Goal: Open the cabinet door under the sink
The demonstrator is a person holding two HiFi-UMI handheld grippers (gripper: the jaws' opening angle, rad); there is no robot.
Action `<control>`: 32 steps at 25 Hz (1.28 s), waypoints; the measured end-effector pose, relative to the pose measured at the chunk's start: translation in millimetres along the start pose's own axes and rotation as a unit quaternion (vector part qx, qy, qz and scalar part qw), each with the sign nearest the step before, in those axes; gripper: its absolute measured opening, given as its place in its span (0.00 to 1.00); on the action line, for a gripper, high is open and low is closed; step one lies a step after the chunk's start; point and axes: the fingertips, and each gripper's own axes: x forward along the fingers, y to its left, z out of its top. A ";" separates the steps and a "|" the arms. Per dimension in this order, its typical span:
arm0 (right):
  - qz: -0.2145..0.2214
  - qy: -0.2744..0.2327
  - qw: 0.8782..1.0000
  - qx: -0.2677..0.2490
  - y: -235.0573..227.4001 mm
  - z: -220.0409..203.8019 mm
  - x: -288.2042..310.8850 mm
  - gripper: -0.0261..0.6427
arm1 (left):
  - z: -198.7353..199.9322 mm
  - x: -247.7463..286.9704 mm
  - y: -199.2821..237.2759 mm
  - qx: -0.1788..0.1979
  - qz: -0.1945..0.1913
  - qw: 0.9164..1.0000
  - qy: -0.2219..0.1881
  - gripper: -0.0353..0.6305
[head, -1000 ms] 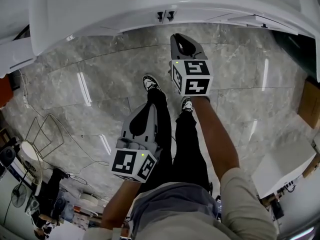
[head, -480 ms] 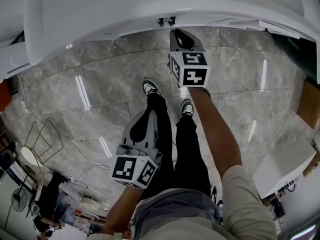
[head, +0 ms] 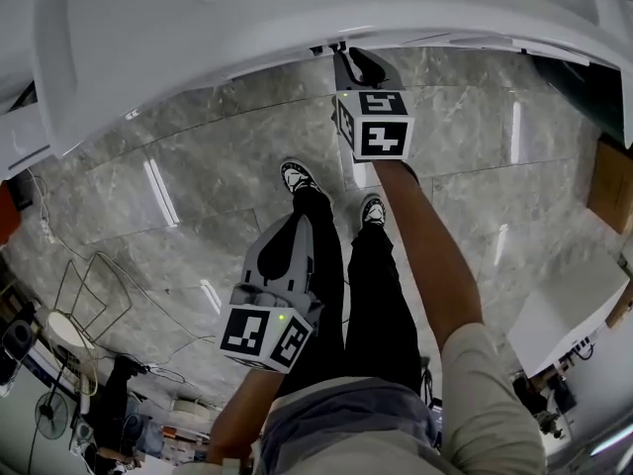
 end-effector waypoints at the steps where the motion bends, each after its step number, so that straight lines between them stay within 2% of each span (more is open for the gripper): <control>1: -0.002 0.000 1.000 0.000 0.1 -0.7 1.6 0.13 | 2.6 -0.5 2.8 0.003 0.000 1.000 -0.001 0.05; 7: -0.009 -0.016 1.000 0.008 -0.5 -0.4 13.8 0.13 | 5.5 3.3 5.6 0.009 -0.017 1.000 0.004 0.05; 12: -0.005 -0.031 0.999 0.016 -1.7 0.1 22.4 0.13 | -5.8 12.1 11.6 -0.014 -0.018 1.000 0.010 0.05; 16: -0.013 -0.046 0.999 -0.003 -3.1 3.5 25.1 0.13 | -11.3 15.5 15.6 -0.022 -0.011 1.000 0.012 0.05; 23: -0.021 -0.050 0.998 -0.026 -1.8 3.0 24.2 0.12 | -6.9 18.9 13.3 -0.025 0.000 1.000 0.001 0.05; 32: -0.024 -0.051 0.998 -0.020 -2.0 -2.5 18.6 0.12 | 0.8 21.5 -8.4 -0.023 -0.005 1.000 -0.018 0.05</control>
